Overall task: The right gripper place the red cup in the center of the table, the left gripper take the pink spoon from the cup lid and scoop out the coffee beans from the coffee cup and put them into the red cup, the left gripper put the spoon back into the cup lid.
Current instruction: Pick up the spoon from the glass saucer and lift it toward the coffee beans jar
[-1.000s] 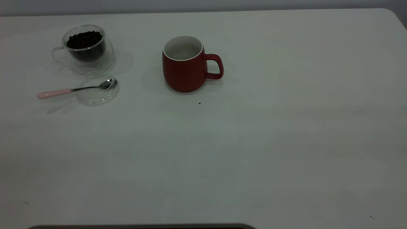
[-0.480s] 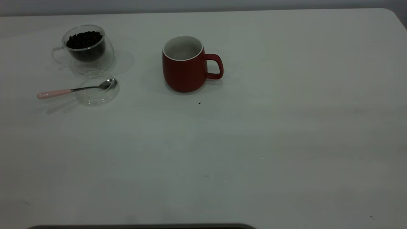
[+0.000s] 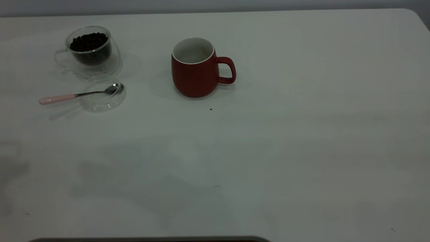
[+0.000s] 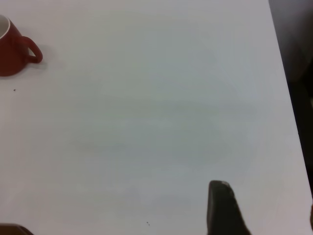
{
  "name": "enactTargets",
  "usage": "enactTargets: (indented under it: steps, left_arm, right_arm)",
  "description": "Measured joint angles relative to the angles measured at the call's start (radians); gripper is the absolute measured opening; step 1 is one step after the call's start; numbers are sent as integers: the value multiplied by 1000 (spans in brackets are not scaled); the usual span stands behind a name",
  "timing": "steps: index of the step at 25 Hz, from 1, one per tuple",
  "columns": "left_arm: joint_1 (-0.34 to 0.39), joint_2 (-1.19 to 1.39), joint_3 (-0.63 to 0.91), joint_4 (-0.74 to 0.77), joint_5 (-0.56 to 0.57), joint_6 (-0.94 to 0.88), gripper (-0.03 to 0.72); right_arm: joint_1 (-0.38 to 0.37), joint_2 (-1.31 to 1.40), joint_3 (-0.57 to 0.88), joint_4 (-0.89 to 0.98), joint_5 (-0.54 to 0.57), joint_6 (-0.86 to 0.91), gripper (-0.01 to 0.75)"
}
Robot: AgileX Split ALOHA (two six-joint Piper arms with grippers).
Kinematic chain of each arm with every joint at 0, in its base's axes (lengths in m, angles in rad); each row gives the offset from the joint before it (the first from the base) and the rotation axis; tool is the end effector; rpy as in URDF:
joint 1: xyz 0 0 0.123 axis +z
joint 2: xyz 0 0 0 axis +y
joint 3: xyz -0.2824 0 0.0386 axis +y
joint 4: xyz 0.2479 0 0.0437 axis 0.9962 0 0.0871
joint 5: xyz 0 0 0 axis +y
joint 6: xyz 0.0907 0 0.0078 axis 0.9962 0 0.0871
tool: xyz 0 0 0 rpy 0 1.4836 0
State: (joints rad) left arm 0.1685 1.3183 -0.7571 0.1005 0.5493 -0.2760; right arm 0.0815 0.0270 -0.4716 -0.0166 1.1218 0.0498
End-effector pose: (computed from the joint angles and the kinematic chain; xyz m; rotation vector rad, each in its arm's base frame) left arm 0.2430 0.0462 0.2336 -0.4810 2.5458 0.0600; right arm -0.0006 -0.0014 0.2645 -0.0334 2.1609 0.0554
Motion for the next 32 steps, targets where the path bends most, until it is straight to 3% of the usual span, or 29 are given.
enactTargets:
  steps: [5,12,18,22,27,32]
  left_arm:
    - [151,312,-110,-138,-28,141,505]
    - [264,625,-215,-581,-18,671,505]
    - [365,872,-342,-995,181,1150,505]
    - [377,973,-374,-1202,259,1361,505]
    - [378,998,-377,-1275,253,1467,510]
    - [378,1022,-378,-1288,253,1477,598]
  right_arm:
    - [0,0,0,0,0,0,452]
    - [0,0,0,0,0,0,452]
    - [0,0,0,0,0,0,452]
    - [0,0,0,0,1,0,452]
    - [0,0,0,0,1,0,452]
    - [0,0,0,0,1,0,452]
